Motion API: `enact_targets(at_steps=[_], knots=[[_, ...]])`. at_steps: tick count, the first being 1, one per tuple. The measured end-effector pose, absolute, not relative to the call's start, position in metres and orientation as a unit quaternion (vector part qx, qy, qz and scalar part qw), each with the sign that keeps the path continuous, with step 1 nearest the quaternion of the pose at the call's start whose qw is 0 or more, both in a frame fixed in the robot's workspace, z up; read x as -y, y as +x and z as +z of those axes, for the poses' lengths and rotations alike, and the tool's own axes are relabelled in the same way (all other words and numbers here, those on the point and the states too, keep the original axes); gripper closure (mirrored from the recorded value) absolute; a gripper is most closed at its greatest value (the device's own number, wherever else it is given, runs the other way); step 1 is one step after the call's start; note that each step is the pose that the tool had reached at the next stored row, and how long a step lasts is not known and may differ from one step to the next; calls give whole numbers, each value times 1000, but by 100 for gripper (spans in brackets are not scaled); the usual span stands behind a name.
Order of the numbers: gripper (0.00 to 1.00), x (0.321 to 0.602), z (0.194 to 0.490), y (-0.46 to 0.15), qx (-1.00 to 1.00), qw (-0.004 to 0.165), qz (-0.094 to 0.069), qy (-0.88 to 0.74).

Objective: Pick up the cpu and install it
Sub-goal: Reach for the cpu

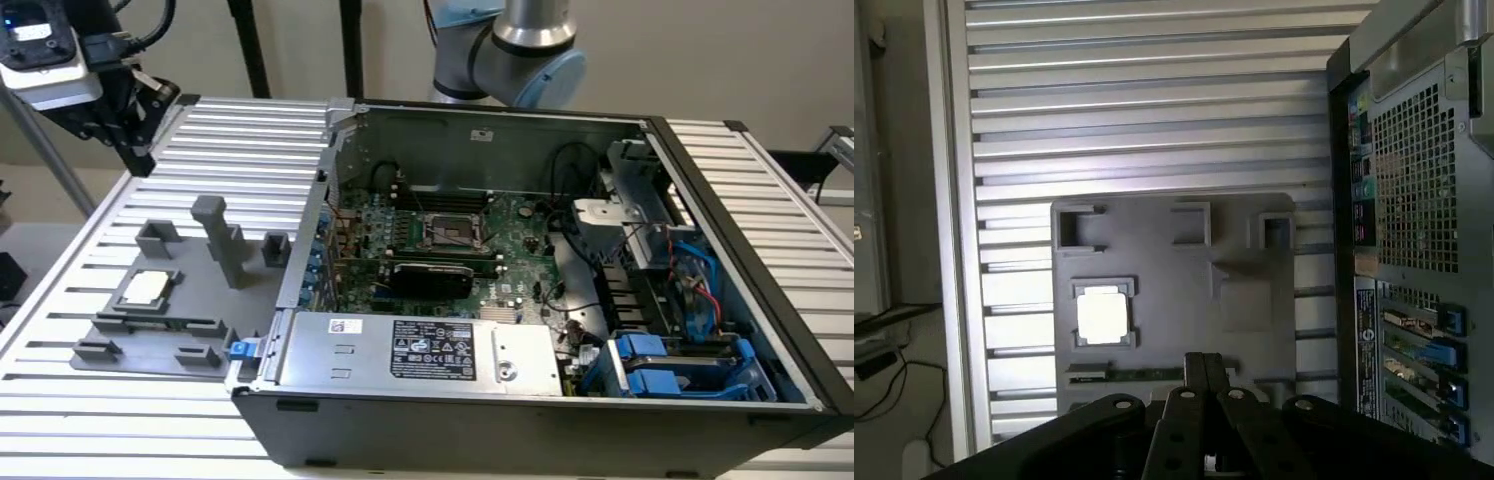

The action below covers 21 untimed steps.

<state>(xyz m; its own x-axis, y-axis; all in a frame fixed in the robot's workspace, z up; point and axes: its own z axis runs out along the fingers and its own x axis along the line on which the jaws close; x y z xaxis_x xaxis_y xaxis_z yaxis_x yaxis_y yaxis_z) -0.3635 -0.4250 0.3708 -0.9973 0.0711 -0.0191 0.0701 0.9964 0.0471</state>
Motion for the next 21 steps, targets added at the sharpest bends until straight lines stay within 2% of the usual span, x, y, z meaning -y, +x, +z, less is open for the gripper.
enact_targets(at_steps=[12, 21], knots=[[89, 424, 352, -418, -999, 10, 21, 35], [89, 424, 351, -419, -999, 11, 19, 35]])
